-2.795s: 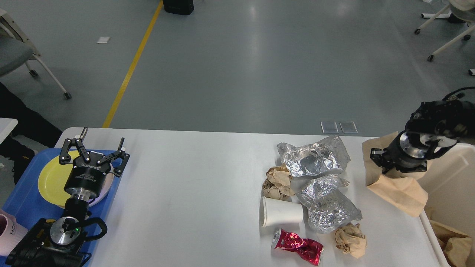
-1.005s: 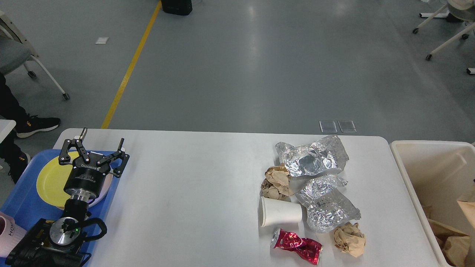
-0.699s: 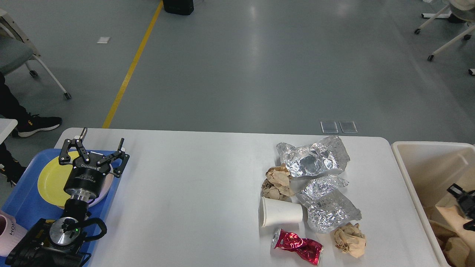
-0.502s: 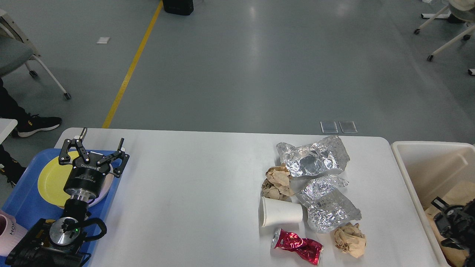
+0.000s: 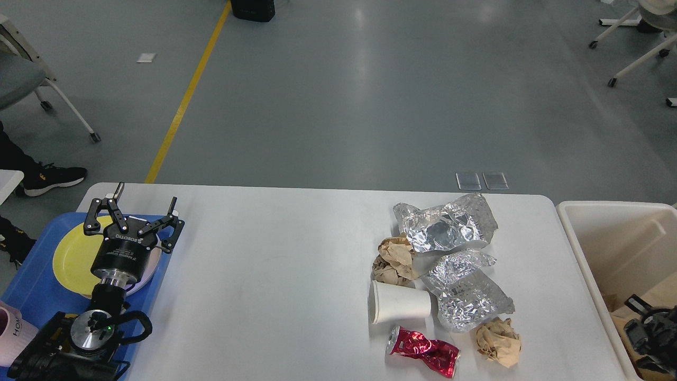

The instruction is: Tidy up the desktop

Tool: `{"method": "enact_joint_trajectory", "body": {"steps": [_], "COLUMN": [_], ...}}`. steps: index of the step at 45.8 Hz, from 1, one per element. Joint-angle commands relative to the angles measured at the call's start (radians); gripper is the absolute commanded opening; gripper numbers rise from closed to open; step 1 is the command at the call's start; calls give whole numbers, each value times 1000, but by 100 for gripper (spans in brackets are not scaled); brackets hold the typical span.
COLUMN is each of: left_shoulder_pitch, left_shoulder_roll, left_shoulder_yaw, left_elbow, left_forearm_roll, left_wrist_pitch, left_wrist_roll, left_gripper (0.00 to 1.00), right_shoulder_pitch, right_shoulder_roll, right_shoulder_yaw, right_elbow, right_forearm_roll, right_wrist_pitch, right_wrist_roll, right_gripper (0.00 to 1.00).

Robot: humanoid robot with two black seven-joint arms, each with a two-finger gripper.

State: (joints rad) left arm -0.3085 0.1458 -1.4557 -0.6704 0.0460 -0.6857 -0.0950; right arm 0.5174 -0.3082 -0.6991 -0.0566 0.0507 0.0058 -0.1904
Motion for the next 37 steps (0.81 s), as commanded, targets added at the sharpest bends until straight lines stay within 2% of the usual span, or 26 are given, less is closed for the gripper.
{"method": "enact_joint_trajectory", "body": {"steps": [1,16,28,32,37], "left_shoulder_pitch": [0,-1,-1,-1,0], "left_shoulder_roll": [0,-2,0,0,0], "left_shoulder_yaw": [0,0,0,0,0], "left_elbow": [0,0,0,0,0], "left_forearm_roll": [0,0,0,0,0], "left_wrist_pitch": [0,2,0,0,0], "left_wrist_roll": [0,0,0,0,0], "left_gripper": [97,97,97,97,97], "right_shoulder_pitch": [21,53,206,295,441], "right_shoulder_roll": [-3,-15,-149,-213,-255], "right_shoulder_yaw": [1,3,-8,-34,-131], "right_elbow": [4,75,276,391,520], "right_forearm_roll": [0,-3,-22,-43,-140], "right_wrist_pitch": [-12,-10,0,43,158], "right_wrist_roll": [0,0,-12,-17,-21], "right_gripper": [100,100,100,100,100]}}
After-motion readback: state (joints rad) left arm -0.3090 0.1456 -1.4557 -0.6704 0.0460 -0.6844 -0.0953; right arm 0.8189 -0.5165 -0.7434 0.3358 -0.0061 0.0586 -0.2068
